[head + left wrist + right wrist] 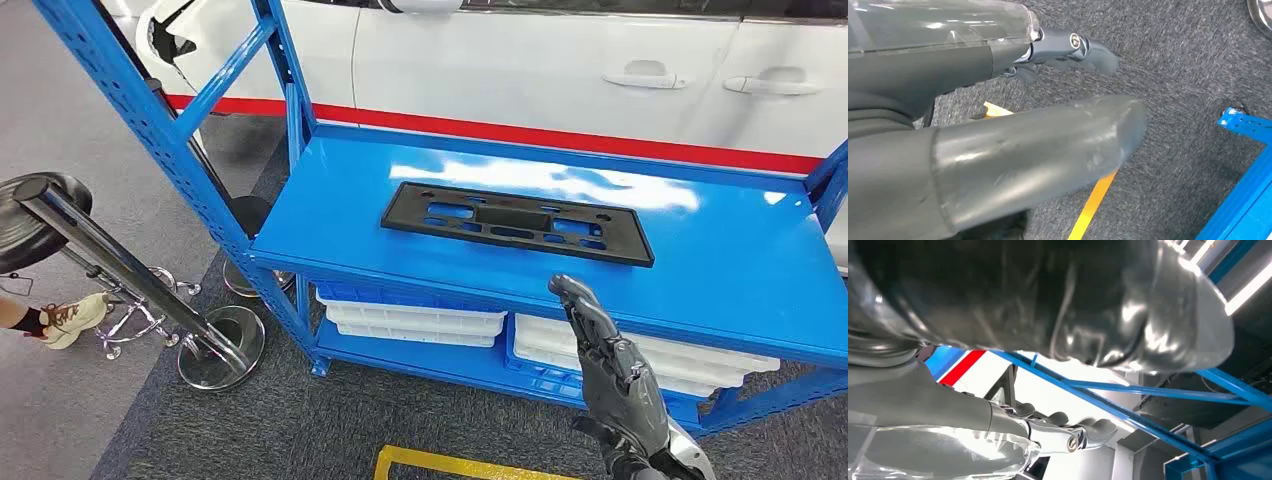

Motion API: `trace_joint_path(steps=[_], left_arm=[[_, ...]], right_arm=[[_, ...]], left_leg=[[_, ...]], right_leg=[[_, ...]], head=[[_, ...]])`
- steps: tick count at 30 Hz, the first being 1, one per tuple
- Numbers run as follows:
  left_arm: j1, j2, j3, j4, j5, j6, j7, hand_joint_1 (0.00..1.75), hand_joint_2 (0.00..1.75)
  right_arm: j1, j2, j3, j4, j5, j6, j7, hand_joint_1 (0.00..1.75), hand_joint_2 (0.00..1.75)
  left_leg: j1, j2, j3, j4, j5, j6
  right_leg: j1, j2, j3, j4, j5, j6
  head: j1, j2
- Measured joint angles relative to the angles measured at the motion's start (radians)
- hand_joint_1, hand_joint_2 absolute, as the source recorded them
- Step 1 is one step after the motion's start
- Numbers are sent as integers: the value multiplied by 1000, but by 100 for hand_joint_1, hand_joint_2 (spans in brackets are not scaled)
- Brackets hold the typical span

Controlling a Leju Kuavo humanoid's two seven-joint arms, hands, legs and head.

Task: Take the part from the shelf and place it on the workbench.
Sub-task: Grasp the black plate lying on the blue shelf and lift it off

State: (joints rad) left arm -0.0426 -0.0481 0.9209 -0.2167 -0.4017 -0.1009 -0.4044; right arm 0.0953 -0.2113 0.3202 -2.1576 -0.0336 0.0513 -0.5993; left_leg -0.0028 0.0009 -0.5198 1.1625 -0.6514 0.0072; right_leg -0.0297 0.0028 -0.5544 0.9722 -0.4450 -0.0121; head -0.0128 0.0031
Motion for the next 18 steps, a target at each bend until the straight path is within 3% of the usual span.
trace_joint_path(steps=[3, 4, 6, 8, 10, 12, 14, 17, 18], left_arm=[[5, 0, 0, 0, -4, -1, 0, 0, 0], [7, -1, 0, 0, -6, -1, 0, 0, 0], [8, 0, 0, 0, -8, -2, 0, 0, 0], [8, 4, 0, 0, -10, -2, 0, 0, 0], [9, 7, 0, 0, -13, -2, 0, 0, 0], [8, 9, 0, 0, -15, -2, -1, 0, 0], [7, 8, 0, 0, -15, -3, -2, 0, 0], [6, 7, 0, 0, -16, -4, -2, 0, 0], [7, 7, 0, 0, -16, -4, -2, 0, 0]], right_arm=[[5, 0, 0, 0, 0, 1, 0, 0, 0], [6, 0, 0, 0, 0, 1, 0, 0, 0], [7, 0, -1, 0, 0, 1, 0, 0, 0], [7, 0, -2, 0, 0, 1, 0, 0, 0], [7, 0, -3, -2, 0, 1, -1, 0, 0], [8, 0, -5, -5, 0, 2, -2, 0, 0], [4, 0, -8, -7, 0, 2, -2, 0, 0], [5, 0, -11, -7, 0, 1, -2, 0, 0], [6, 0, -13, -7, 0, 1, -2, 0, 0]], left_leg=[[3, 0, -69, 68, -3, -1], [3, 0, -79, 52, 24, 3], [-3, 0, -56, -74, 133, 24], [-14, -2, -30, -183, 207, 51], [-22, -4, -20, -217, 214, 67], [-18, -4, 7, -244, 217, 70], [-11, -5, 39, -262, 213, 72], [-13, -5, 62, -265, 195, 73], [-13, -5, 71, -266, 187, 71]], right_leg=[[1, 2, 17, 0, -15, 0], [2, 3, 29, 0, -24, 1], [4, 4, 58, -6, -42, 2], [5, 6, 82, -19, -54, 7], [4, 7, 95, -25, -52, 17], [6, 5, 102, -14, -50, 26], [8, 3, 80, 46, -80, 30], [8, 3, -44, 235, -158, 34], [8, 3, -78, 269, -161, 37]], head=[[0, 0], [0, 0], [0, 0], [0, 0], [0, 0], [0, 0], [0, 0], [0, 0], [0, 0]])
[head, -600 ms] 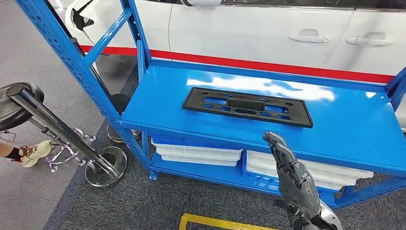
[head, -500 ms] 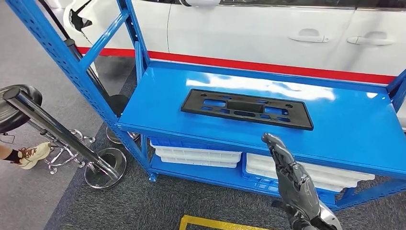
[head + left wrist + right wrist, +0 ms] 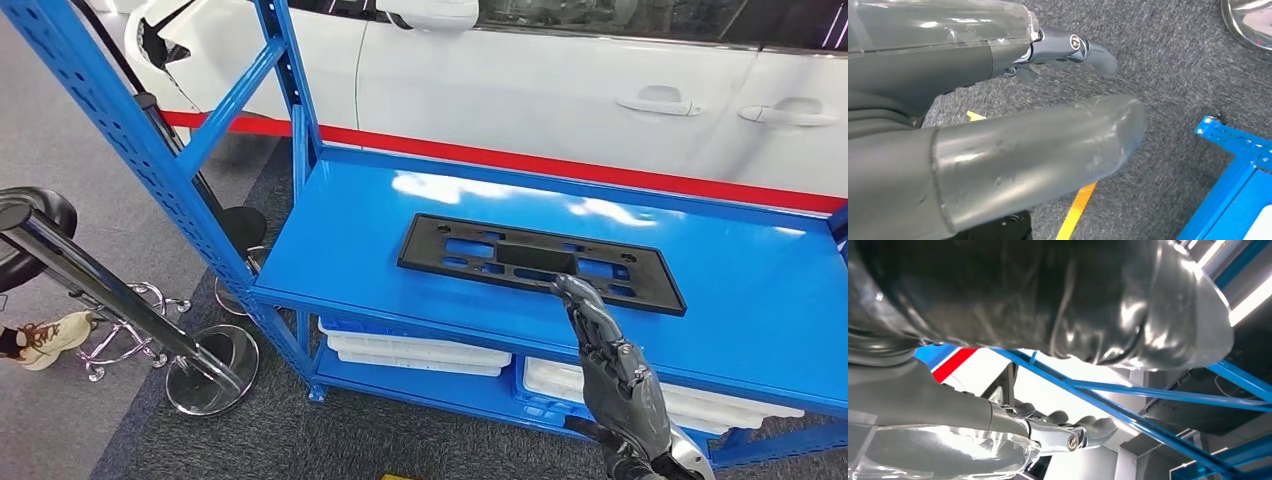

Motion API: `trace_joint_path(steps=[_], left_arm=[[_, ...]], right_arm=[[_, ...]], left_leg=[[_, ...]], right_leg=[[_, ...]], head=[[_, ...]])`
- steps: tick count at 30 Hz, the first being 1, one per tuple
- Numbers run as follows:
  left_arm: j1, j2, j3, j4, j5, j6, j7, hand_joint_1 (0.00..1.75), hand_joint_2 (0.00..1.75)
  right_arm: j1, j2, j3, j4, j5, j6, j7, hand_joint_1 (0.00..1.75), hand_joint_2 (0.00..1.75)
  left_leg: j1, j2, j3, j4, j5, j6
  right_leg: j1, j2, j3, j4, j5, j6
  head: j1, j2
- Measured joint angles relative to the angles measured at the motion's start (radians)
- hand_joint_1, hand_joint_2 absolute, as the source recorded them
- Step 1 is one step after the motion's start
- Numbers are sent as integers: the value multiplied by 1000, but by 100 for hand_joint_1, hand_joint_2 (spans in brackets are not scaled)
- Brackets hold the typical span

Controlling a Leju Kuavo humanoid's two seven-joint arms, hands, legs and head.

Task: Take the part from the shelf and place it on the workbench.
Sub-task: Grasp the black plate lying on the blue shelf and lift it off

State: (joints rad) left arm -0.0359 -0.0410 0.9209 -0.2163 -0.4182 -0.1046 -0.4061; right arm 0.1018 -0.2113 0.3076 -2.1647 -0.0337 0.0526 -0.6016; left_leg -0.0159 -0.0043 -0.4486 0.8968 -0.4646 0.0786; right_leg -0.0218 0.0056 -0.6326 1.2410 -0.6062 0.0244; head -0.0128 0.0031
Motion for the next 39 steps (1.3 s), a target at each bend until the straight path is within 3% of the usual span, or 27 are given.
trace_joint_path(steps=[1, 2, 4, 5, 6, 9, 10, 11, 13, 14, 15, 16, 17, 19, 20, 22, 24, 26, 29, 30, 31, 32, 34, 35, 37, 39], left_arm=[[0, 0, 0, 0, 0, 0, 0, 0, 0], [0, 0, 0, 0, 0, 0, 0, 0, 0], [-1, 0, 0, 0, -1, 1, 0, 0, 0], [-2, 0, 0, 0, -2, 2, 1, 0, 0], [-2, 0, 0, 0, -4, 3, 1, 0, 0], [-4, 4, 0, 0, -12, 7, 2, 0, 0], [-5, 4, 0, 0, -15, 10, 2, 0, 0], [-6, 5, 0, 0, -19, 14, 2, 0, 0], [-7, 5, -1, 0, -28, 24, 4, 0, 0], [-6, 5, -1, 0, -32, 28, 6, 0, 0], [-5, 5, -1, 0, -36, 33, 7, 0, 0], [-4, 5, -1, 0, -40, 36, 9, 0, 0], [-4, 5, -1, 0, -42, 39, 11, 0, 0], [-5, 8, -1, 0, -44, 44, 14, 0, 0], [-5, 10, -1, 0, -44, 45, 14, 0, 0], [-7, 17, -1, 0, -46, 47, 15, 0, 0], [-7, 18, -1, -1, -46, 48, 15, 0, 0], [-7, 18, -1, -1, -46, 49, 16, 0, 0], [-5, 14, -1, 0, -51, 52, 20, 0, 0], [-4, 13, -1, 0, -52, 54, 22, 0, 0], [-3, 11, -1, 0, -53, 56, 23, 0, 0], [-2, 10, -1, 0, -53, 58, 25, 0, 0], [0, 8, -1, 0, -54, 60, 27, 0, 0], [1, 9, -1, 0, -54, 61, 28, 0, 0], [1, 11, -1, 0, -55, 62, 29, 0, 0], [2, 12, -1, 0, -55, 62, 30, 0, 0]], right_arm=[[1, 0, -2, 0, 0, 0, 0, 0, 0], [1, 0, -4, 0, 0, 0, 0, 0, 0], [3, 0, -8, 0, -2, 0, -2, 0, 0], [5, 0, -11, 1, -3, 0, -3, 0, 0], [8, 0, -13, 1, -5, 0, -5, 0, 0], [14, 1, -19, 2, -8, 0, -11, 0, 0], [14, 1, -22, 2, -11, 0, -12, 0, 0], [16, 2, -26, 2, -15, 0, -13, 0, 0], [18, 3, -39, 3, -28, 0, -13, 0, 0], [18, 5, -47, 5, -35, 1, -12, 0, 0], [19, 8, -54, 8, -40, 3, -9, 0, 0], [18, 12, -58, 10, -44, 4, -3, 0, 0], [17, 17, -61, 13, -45, 4, 3, 0, 0], [13, 26, -62, 16, -45, 3, 15, 0, 0], [12, 30, -63, 18, -45, 3, 18, 0, 0], [9, 35, -64, 22, -44, 3, 21, 0, 0], [8, 39, -64, 25, -44, 3, 23, 0, 0], [5, 42, -65, 26, -41, 0, 27, 0, 0], [8, 42, -66, 33, -32, -5, 42, 0, 0], [11, 42, -66, 37, -29, -6, 46, 0, 0], [15, 42, -65, 40, -26, -9, 49, 0, 0], [17, 42, -64, 44, -24, -11, 52, 0, 0], [22, 42, -60, 52, -17, -17, 61, 0, 0], [24, 42, -57, 58, -13, -19, 68, 0, 0], [29, 42, -48, 70, -3, -21, 81, 0, 0], [32, 42, -41, 76, 2, -22, 86, 0, 0]], left_leg=[[0, -1, 12, 0, -9, -2], [1, -1, 27, -2, -19, -4], [0, -4, 53, -3, -40, -11], [-1, -5, 63, -5, -52, -17], [-4, -5, 71, -7, -63, -21], [-6, -4, 88, -2, -85, -33], [-4, -3, 81, 19, -97, -41], [0, -2, 59, 61, -121, -51], [7, -1, -24, 207, -188, -68], [10, -1, -71, 279, -214, -72], [11, -1, -105, 323, -221, -73], [10, -1, -121, 327, -203, -68], [8, -1, -118, 289, -163, -58], [-9, 2, -81, 148, -57, -18], [-17, 5, -64, 86, -20, 2], [-33, 13, -53, 31, 7, 20], [-33, 14, -45, 11, 17, 20], [-25, 14, -29, -13, 31, 22], [-20, 15, -23, -15, 29, 19], [-19, 15, -22, -12, 24, 16], [-17, 14, -21, -9, 20, 13], [-14, 14, -17, -5, 14, 9], [-10, 12, -9, 3, -1, -3], [-9, 12, -7, 10, -9, -9], [-12, 10, -10, 20, -17, -18], [-13, 10, -13, 24, -17, -20]], right_leg=[[0, 0, -17, -3, 19, 1], [0, 0, -15, -42, 58, 2], [0, -2, 9, -174, 158, 0], [-1, -3, 19, -226, 186, -4], [-1, -4, 24, -258, 204, -9], [-6, -4, 33, -267, 203, -26], [-7, -4, 36, -266, 199, -30], [-8, -4, 39, -266, 197, -34], [-5, -4, 41, -265, 190, -39], [-4, -4, 43, -265, 187, -40], [-2, -4, 46, -265, 183, -41], [1, -3, 52, -265, 179, -42], [6, -2, 61, -266, 174, -43], [14, -1, 79, -271, 166, -47], [15, -1, 84, -275, 164, -48], [12, -3, 87, -281, 164, -44], [11, -5, 89, -286, 163, -38], [14, -6, 79, -256, 137, -31], [10, -5, -13, -68, 42, -19], [8, -5, -42, -13, 27, -15], [6, -5, -55, 6, 33, -11], [5, -6, -47, -16, 59, -7], [0, -6, 13, -144, 135, 1], [-2, -6, 42, -208, 160, 1], [-3, -4, 67, -266, 170, -7], [-2, -3, 66, -268, 166, -18]], head=[[0, 0], [0, 0], [0, 0], [0, 0], [0, 0], [0, 0], [0, 0], [0, 0], [0, 0], [0, 0], [0, 0], [0, 0], [0, 0], [1, 0], [0, 0], [-1, 0], [-2, 0], [-1, 0], [-1, 0], [-1, 0], [-1, 0], [-1, 0], [-1, 0], [-1, 0], [-1, 0], [-1, 0]])
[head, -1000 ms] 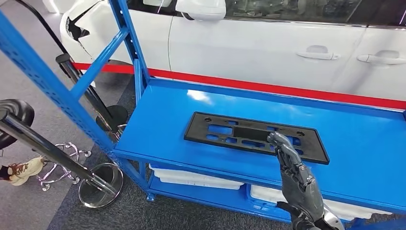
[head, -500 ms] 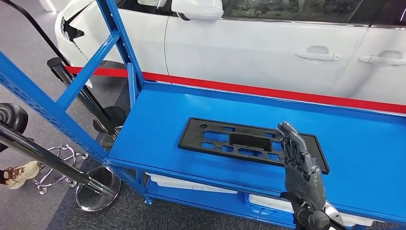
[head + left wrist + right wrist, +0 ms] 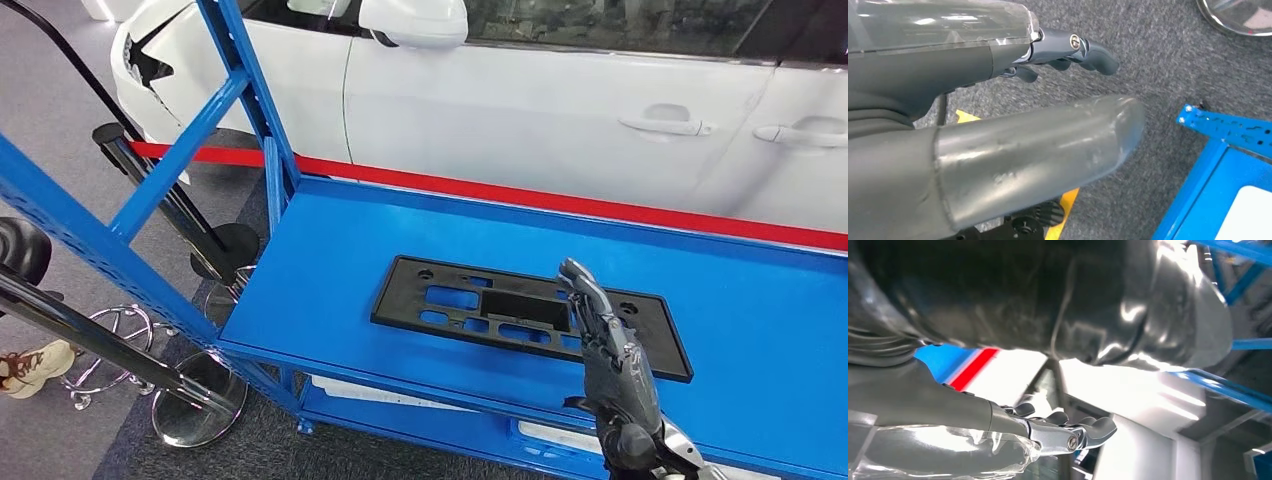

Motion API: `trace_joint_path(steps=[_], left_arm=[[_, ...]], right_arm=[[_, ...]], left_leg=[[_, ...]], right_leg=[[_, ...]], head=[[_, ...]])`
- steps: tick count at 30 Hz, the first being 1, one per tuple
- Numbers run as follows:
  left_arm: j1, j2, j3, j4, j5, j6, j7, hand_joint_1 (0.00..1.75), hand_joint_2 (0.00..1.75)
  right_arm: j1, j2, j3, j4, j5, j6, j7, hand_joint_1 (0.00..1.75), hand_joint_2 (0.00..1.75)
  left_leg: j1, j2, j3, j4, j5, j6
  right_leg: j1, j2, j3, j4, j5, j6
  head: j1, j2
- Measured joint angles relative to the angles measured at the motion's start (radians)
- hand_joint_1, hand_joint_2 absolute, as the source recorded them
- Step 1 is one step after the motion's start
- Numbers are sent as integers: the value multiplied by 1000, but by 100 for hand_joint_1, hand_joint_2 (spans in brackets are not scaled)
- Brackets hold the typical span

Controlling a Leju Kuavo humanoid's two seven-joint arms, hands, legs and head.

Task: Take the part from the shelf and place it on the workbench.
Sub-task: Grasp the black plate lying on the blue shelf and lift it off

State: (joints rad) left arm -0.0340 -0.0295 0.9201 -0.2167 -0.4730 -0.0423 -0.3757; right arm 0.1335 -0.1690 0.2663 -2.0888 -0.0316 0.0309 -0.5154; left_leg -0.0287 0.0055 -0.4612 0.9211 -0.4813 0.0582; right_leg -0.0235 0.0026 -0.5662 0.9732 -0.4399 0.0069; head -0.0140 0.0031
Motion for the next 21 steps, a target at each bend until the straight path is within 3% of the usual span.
trace_joint_path(steps=[5, 9, 10, 11, 12, 14, 15, 16, 18, 19, 21], left_arm=[[0, 0, 0, 0, 0, 0, 0, 0, 0], [1, 0, 0, 0, 0, 0, 1, 0, 0], [0, 1, 0, 0, -1, 0, 1, 0, 0], [0, 1, 0, 1, -2, -1, 1, 0, 0], [1, 1, 0, 1, -4, -1, 2, 0, 0], [3, 1, 1, 1, -11, -2, 4, 0, 0], [4, 2, 2, 0, -14, -2, 6, 0, 0], [3, 4, 2, 0, -17, -1, 7, 0, 0], [2, 6, 3, 0, -19, 0, 7, 0, 0], [1, 5, 4, 0, -21, 0, 7, 0, 0], [-2, 2, 7, 0, -26, -2, 7, 0, 0]], right_arm=[[0, 0, 1, 1, 0, 0, 0, 0, 0], [1, 0, 5, 5, 3, -1, 3, 0, 175], [1, 0, 8, 8, 7, -3, 5, 0, 175], [0, -2, 13, 13, 21, -8, 13, 0, 175], [-1, -9, 25, 21, 54, -17, 24, 0, 175], [-6, -30, 57, 42, 162, -53, 44, 0, 175], [-9, -41, 72, 54, 217, -72, 51, 0, 175], [-13, -47, 82, 62, 260, -89, 56, 0, 175], [-20, -58, 97, 74, 315, -110, 69, 0, 175], [-25, -65, 104, 79, 337, -119, 75, 0, 175], [-37, -80, 116, 87, 374, -133, 86, 0, 175]], left_leg=[[0, 0, 0, 0, 0, 0], [1, 0, -2, 10, -11, -5], [2, 0, -9, 31, -27, -12], [7, 0, -37, 93, -61, -22], [12, 0, -75, 154, -74, -27], [5, -2, -102, 151, -26, 7], [-2, -3, -92, 100, 19, 31], [-11, -4, -72, 48, 43, 49], [-15, -3, -65, 30, 45, 57], [-13, -2, -54, 11, 49, 56], [-4, 1, -35, -26, 56, 52]], right_leg=[[1, 0, 0, 1, -1, -1], [-1, 1, 2, 1, -5, -7], [-3, 1, 4, 1, -7, -11], [-4, 0, 6, 1, -11, -16], [-2, 1, 11, 0, -15, -21], [10, 3, 28, -6, -23, -27], [14, 4, 36, -9, -26, -28], [15, 4, 39, -12, -27, -27], [13, 3, 40, -17, -25, -20], [14, 3, 41, -15, -29, -17], [17, 2, 21, 36, -65, -11]], head=[[0, 0], [0, 0], [0, 0], [0, 0], [0, 0], [0, 0], [0, 0], [0, 0], [0, 0], [0, 0], [1, 0]])
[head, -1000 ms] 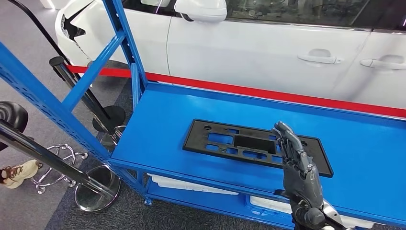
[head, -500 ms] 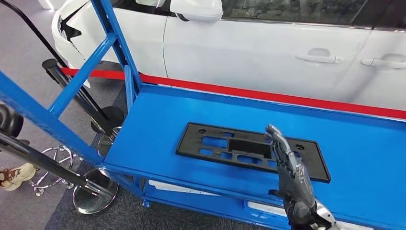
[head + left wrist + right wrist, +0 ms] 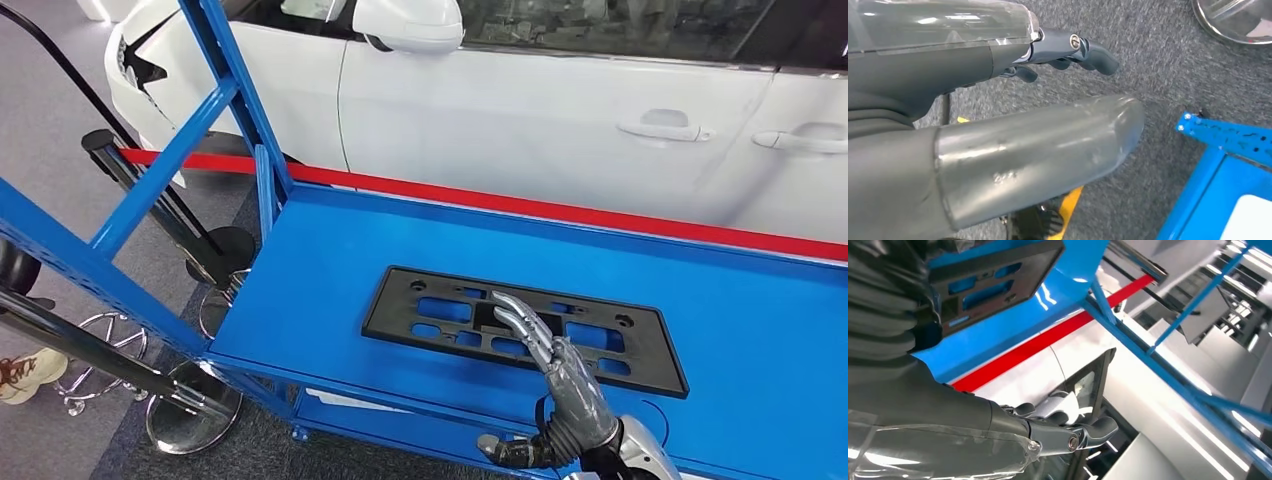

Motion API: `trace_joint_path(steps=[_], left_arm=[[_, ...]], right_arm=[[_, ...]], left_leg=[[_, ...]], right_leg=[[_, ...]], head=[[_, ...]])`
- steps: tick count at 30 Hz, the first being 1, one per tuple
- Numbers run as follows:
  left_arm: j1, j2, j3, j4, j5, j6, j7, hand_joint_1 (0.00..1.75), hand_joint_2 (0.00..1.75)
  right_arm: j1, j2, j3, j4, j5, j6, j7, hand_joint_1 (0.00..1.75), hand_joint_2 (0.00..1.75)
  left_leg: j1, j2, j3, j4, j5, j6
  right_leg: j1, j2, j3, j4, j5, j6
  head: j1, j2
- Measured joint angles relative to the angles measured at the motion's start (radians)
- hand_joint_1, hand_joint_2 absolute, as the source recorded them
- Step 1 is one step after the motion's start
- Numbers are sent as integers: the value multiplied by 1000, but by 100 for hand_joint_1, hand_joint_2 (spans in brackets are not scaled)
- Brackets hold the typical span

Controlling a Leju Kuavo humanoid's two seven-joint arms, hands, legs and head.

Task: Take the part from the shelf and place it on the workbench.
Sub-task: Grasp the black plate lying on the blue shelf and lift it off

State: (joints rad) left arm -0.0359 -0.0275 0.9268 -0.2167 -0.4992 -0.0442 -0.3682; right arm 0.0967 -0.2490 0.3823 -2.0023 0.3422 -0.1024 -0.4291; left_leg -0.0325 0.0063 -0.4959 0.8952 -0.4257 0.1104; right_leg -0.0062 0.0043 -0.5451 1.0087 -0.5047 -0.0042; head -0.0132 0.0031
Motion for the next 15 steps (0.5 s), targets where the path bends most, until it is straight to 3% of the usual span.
trace_joint_path(steps=[3, 4, 5, 7, 9, 10, 13, 15], left_arm=[[0, -7, 3, 0, -7, -3, 1, 0, 0], [0, -9, 3, 0, -8, -4, 1, 0, 0], [1, -11, 4, 0, -9, -5, 1, 0, 0], [1, -15, 5, 0, -11, -6, 1, 0, 0], [0, -15, 7, 0, -12, -6, 1, 0, 0], [0, -14, 8, 0, -13, -6, 0, 0, 0], [-1, -14, 14, 0, -14, -6, 0, 0, 0], [-2, -14, 17, 0, -16, -7, 0, 0, 0]], right_arm=[[-6, -19, 17, 13, 58, -23, 13, 0, 175], [-5, -23, 23, 17, 81, -34, 15, 0, 175], [-5, -26, 29, 21, 101, -44, 16, 0, 175], [-5, -31, 39, 26, 128, -58, 20, 0, 175], [-5, -33, 46, 31, 137, -62, 23, 0, 175], [-5, -34, 48, 33, 140, -63, 25, 0, 175], [-3, -36, 56, 37, 161, -74, 32, 0, 175], [-4, -37, 62, 39, 199, -94, 44, 0, 175]], left_leg=[[5, 1, 1, 0, -5, -8], [5, 1, 1, 6, -9, -11], [7, 1, 1, 11, -13, -15], [11, 0, 5, 24, -25, -27], [11, -1, 3, 39, -37, -40], [9, -1, 0, 44, -39, -44], [7, -2, -6, 56, -46, -51], [13, -2, -26, 109, -85, -65]], right_leg=[[-6, 0, -92, 193, -93, 12], [-8, 0, -112, 231, -99, 17], [-11, -1, -114, 230, -84, 22], [-18, -3, -64, 120, -10, 31], [-21, -4, -12, 5, 36, 32], [-22, -4, -2, -21, 41, 27], [-22, -3, -1, -27, 39, 9], [-26, -4, -1, -26, 37, 0]], head=[[0, 0], [0, 0], [0, 0], [0, 0], [0, 0], [0, 0], [0, 0], [0, 0]])
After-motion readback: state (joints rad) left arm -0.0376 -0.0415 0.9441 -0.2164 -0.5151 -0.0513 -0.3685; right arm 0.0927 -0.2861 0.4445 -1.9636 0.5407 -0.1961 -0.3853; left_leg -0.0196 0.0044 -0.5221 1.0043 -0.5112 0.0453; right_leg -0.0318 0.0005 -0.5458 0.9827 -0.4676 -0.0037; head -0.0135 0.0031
